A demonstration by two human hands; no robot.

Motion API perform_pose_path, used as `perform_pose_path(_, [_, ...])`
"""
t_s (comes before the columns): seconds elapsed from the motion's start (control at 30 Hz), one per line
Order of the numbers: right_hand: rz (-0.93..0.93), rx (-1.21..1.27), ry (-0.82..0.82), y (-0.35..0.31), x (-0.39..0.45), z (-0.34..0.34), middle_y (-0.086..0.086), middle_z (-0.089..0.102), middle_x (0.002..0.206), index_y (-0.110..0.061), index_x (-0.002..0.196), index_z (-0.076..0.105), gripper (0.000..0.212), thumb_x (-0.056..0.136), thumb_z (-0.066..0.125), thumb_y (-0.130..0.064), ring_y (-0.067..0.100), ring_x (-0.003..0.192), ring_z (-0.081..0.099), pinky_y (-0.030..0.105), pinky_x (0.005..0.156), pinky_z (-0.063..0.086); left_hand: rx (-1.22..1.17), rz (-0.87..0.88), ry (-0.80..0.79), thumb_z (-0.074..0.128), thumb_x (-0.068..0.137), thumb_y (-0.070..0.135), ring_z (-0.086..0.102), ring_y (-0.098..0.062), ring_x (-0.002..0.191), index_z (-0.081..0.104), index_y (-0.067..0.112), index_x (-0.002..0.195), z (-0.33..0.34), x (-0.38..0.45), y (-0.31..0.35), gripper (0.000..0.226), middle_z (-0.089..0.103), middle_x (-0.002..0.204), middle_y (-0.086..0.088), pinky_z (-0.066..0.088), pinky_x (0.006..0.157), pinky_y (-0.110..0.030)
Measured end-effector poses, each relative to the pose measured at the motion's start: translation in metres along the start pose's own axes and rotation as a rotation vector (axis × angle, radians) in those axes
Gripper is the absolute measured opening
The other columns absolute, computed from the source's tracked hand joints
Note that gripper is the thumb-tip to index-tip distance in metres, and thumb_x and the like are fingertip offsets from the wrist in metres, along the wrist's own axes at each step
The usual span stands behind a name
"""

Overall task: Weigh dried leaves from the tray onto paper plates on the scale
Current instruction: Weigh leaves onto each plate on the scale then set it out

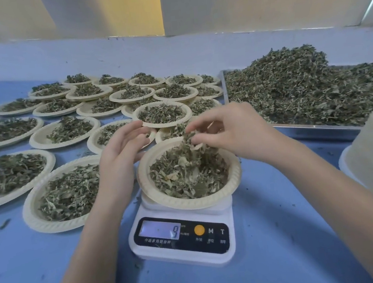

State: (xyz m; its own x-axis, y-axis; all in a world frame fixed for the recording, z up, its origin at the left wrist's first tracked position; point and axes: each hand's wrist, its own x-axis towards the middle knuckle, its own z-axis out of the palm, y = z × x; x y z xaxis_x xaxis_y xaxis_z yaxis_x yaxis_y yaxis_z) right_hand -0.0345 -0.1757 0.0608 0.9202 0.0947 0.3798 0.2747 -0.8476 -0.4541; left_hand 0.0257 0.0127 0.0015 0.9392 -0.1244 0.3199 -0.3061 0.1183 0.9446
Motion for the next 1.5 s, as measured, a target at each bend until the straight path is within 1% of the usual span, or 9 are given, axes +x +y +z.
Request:
perform_pose_path(0.23, [0.053, 0.373, 0.130, 0.005, 0.000, -0.003, -0.007, 0.073, 0.073, -0.034, 0.085, 0.073, 0.022, 0.080, 0.074, -0.013, 0.004, 0.067, 0.069, 0.011, 0.068, 0.045, 0.075, -0.043, -0.032, 0.054, 0.092, 0.014, 0.061, -0.012, 0.110, 0.061, 0.024, 0.117, 0.001, -0.001, -0.005, 0.027, 0.066, 0.115, 0.006, 0.045, 0.100, -0.039])
perform_pose_path(0.4, [0.055, 0.522, 0.169, 0.007, 0.001, -0.006, -0.006, 0.071, 0.078, -0.025, 0.087, 0.074, 0.021, 0.080, 0.072, -0.005, 0.014, 0.073, 0.071, 0.018, 0.072, 0.052, 0.064, -0.038, -0.011, 0.053, 0.093, 0.016, 0.059, -0.014, 0.112, 0.059, 0.019, 0.121, 0.001, 0.001, -0.006, 0.029, 0.064, 0.117, 0.005, 0.047, 0.096, -0.032])
perform_pose_path(0.6, [0.056, 0.662, 0.196, 0.007, 0.002, -0.006, -0.006, 0.069, 0.070, -0.020, 0.088, 0.073, 0.021, 0.081, 0.070, -0.001, 0.007, 0.067, 0.067, 0.014, 0.064, 0.052, 0.059, -0.022, 0.021, 0.051, 0.094, 0.017, 0.058, -0.011, 0.112, 0.059, 0.020, 0.120, -0.001, 0.002, -0.008, 0.027, 0.062, 0.119, 0.004, 0.048, 0.087, -0.023])
perform_pose_path(0.97, [0.162, 0.927, 0.168, 0.024, 0.008, 0.013, 0.002, 0.068, 0.069, -0.012, 0.091, 0.073, 0.020, 0.081, 0.068, 0.004, 0.013, 0.061, 0.065, 0.019, 0.067, 0.054, 0.079, -0.046, 0.000, 0.058, 0.088, 0.025, 0.057, -0.012, 0.114, 0.059, 0.022, 0.119, -0.002, 0.003, -0.010, 0.032, 0.062, 0.118, 0.007, 0.045, 0.098, -0.032])
perform_pose_path(1.13, [0.191, 0.940, 0.280, 0.032, 0.011, 0.008, 0.004, 0.068, 0.073, -0.011, 0.093, 0.073, 0.019, 0.081, 0.069, 0.003, 0.011, 0.062, 0.065, 0.020, 0.069, 0.055, 0.095, -0.056, -0.014, 0.057, 0.073, 0.035, 0.057, -0.011, 0.115, 0.059, 0.023, 0.120, -0.001, 0.003, -0.009, 0.048, 0.062, 0.121, 0.006, 0.042, 0.104, -0.038])
perform_pose_path(1.23, [0.176, 0.799, 0.388, 0.038, 0.017, 0.000, 0.002, 0.069, 0.075, -0.016, 0.093, 0.072, 0.020, 0.082, 0.069, 0.001, 0.008, 0.060, 0.066, 0.017, 0.066, 0.054, 0.095, -0.059, -0.019, 0.057, 0.072, 0.037, 0.056, -0.010, 0.116, 0.059, 0.025, 0.120, 0.000, 0.004, -0.009, 0.050, 0.062, 0.121, 0.007, 0.041, 0.105, -0.039])
perform_pose_path(1.33, [0.203, 0.437, 0.604, 0.060, 0.030, -0.009, -0.013, 0.070, 0.075, -0.028, 0.090, 0.072, 0.021, 0.084, 0.069, -0.008, -0.004, 0.060, 0.065, 0.009, 0.063, 0.048, 0.107, -0.053, -0.024, 0.057, 0.072, 0.039, 0.056, -0.008, 0.115, 0.060, 0.028, 0.117, -0.001, 0.004, -0.011, 0.046, 0.062, 0.120, 0.009, 0.041, 0.105, -0.039])
perform_pose_path(1.4, [0.229, 0.182, 0.731, 0.082, 0.039, -0.014, -0.010, 0.070, 0.086, -0.027, 0.096, 0.072, 0.018, 0.087, 0.065, -0.013, -0.005, 0.067, 0.062, 0.004, 0.070, 0.044, 0.117, -0.054, -0.024, 0.058, 0.072, 0.040, 0.057, -0.008, 0.114, 0.061, 0.029, 0.116, -0.001, 0.004, -0.013, 0.046, 0.062, 0.119, 0.010, 0.041, 0.105, -0.040])
perform_pose_path(1.5, [0.346, -0.184, 0.633, 0.122, 0.047, -0.017, 0.000, 0.068, 0.108, -0.020, 0.107, 0.071, 0.021, 0.093, 0.058, -0.014, 0.009, 0.089, 0.061, 0.009, 0.079, 0.035, 0.116, -0.064, -0.026, 0.059, 0.071, 0.040, 0.057, -0.009, 0.114, 0.062, 0.030, 0.114, -0.001, 0.003, -0.013, 0.044, 0.062, 0.119, 0.011, 0.041, 0.105, -0.041])
